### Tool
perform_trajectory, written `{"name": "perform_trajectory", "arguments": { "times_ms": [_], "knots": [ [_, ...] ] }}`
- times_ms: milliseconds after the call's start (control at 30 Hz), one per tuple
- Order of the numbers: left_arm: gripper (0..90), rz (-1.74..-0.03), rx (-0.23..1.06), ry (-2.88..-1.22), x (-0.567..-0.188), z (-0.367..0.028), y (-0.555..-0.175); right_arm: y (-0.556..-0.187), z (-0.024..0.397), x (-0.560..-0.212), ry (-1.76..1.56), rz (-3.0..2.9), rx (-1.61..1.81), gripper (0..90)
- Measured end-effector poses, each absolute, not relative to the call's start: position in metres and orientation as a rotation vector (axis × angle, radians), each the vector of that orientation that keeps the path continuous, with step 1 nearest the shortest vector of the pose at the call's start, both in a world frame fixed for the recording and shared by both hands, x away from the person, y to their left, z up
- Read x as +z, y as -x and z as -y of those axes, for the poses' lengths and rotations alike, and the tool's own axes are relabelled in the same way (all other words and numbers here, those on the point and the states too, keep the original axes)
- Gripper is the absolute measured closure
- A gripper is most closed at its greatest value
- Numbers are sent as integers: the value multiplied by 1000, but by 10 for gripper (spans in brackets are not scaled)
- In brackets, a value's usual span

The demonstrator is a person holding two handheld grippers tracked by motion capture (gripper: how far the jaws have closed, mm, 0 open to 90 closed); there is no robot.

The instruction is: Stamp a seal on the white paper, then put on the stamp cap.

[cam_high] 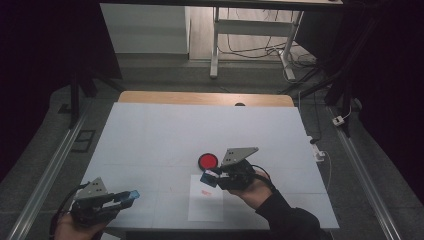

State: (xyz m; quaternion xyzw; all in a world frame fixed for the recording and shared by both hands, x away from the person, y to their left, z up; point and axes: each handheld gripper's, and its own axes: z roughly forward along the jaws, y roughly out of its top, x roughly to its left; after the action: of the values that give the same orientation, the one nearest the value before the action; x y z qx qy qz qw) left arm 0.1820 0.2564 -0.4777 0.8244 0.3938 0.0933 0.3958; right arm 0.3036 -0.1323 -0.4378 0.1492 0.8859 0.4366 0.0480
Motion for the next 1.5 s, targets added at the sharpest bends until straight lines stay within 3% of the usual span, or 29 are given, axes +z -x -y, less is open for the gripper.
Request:
{"name": "perform_trajectory", "arguments": {
  "times_ms": [833, 1500],
  "knots": [
    [684, -853, 175, -2081, -467, -231, -197, -301, 132, -431, -417, -2705, 1378, 696],
    [685, -639, 109, -2117, -459, -186, -236, -301, 133, -427, -422, -2708, 1388, 696]
  ]
}}
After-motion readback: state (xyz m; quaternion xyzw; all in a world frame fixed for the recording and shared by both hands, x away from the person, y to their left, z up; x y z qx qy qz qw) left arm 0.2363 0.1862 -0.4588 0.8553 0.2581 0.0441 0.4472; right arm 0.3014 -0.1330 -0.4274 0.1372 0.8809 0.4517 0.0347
